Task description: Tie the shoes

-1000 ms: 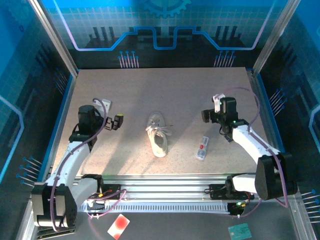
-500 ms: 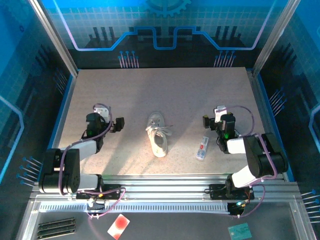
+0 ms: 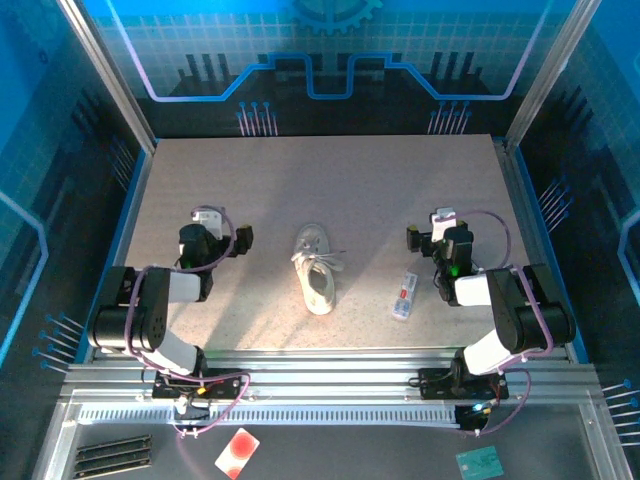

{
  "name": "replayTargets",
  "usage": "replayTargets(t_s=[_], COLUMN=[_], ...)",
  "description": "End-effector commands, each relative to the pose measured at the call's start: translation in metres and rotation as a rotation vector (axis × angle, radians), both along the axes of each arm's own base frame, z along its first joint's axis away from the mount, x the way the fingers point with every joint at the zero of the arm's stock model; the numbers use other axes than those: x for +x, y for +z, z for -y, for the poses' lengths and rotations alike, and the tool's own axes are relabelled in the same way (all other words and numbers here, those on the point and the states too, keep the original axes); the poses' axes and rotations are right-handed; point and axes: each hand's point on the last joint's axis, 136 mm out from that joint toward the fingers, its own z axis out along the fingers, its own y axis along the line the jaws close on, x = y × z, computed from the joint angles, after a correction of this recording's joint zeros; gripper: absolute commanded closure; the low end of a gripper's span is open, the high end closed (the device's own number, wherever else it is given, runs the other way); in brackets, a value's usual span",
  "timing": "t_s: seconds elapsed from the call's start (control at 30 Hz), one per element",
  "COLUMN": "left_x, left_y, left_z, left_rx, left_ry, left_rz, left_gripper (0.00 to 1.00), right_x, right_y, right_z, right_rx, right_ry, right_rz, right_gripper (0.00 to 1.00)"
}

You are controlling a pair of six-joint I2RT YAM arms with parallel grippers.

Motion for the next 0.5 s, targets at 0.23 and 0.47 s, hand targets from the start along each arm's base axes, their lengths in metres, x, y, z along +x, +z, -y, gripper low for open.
replayTargets(t_s=[0.23, 0.47], left_x=[0.0072, 0.0072], left_y=[0.0135, 0.0136], left_z=[-0.0037, -0.0038], left_rx=[0.008, 0.008], left_ry=[0.03, 0.03], left_rz=[0.066, 0.066], left_gripper=[0.01, 0.01], right_x=[0.0091, 0.0097], right_y=[0.0155, 0.0149], right_z=[0.0006, 0.0005], right_rx=[0.008, 0.018], right_ry=[-0.001, 0.006], right_rz=[0.057, 0.053], right_gripper=[0.0, 0.0])
